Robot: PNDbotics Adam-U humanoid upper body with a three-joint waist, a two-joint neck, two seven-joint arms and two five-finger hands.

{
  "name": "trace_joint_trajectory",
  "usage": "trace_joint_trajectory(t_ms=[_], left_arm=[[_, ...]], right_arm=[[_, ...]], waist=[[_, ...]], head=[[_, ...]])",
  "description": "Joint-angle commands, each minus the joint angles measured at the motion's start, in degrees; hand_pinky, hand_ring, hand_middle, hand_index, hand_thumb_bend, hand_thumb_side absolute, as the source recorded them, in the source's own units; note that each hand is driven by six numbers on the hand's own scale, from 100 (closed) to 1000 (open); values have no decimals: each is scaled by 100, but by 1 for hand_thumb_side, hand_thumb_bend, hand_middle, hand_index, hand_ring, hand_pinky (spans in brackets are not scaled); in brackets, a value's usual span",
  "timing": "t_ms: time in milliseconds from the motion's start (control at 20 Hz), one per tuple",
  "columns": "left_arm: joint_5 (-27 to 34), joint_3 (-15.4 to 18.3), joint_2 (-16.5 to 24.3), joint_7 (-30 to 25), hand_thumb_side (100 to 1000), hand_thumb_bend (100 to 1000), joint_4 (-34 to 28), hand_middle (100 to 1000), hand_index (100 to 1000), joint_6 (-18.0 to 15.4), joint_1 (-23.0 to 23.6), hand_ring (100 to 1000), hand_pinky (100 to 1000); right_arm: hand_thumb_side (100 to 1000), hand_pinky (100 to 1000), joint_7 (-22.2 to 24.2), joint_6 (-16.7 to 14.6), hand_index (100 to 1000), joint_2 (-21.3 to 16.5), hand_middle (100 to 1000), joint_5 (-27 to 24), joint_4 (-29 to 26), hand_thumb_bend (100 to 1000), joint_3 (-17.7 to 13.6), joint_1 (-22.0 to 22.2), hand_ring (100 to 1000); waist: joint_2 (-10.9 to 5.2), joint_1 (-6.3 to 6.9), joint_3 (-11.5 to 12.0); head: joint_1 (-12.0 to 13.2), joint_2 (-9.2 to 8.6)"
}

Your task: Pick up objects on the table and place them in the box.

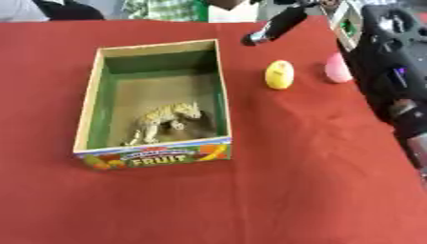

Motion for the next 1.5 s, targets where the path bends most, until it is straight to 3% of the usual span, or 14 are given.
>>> trace_joint_trajectory(t_ms=[50, 950, 1500], left_arm=[[-10, 74, 107, 31, 834, 100, -84, 671, 716, 3, -32, 622, 504], [-22, 71, 112, 33, 832, 100, -84, 673, 715, 11, -64, 625, 503], [9, 69, 90, 50, 831, 100, -84, 673, 714, 18, -42, 626, 503]], right_arm=[[811, 911, -93, 40, 964, -280, 907, 112, 90, 498, -155, -33, 994], [761, 898, -179, 420, 959, -812, 895, 97, 425, 481, -571, 550, 983], [731, 895, -76, 579, 952, -1110, 886, -164, 388, 490, -714, 899, 977]], waist=[[-109, 10, -2], [-76, 58, -47], [-97, 35, -104]], head=[[32, -25], [81, -51], [154, -31]])
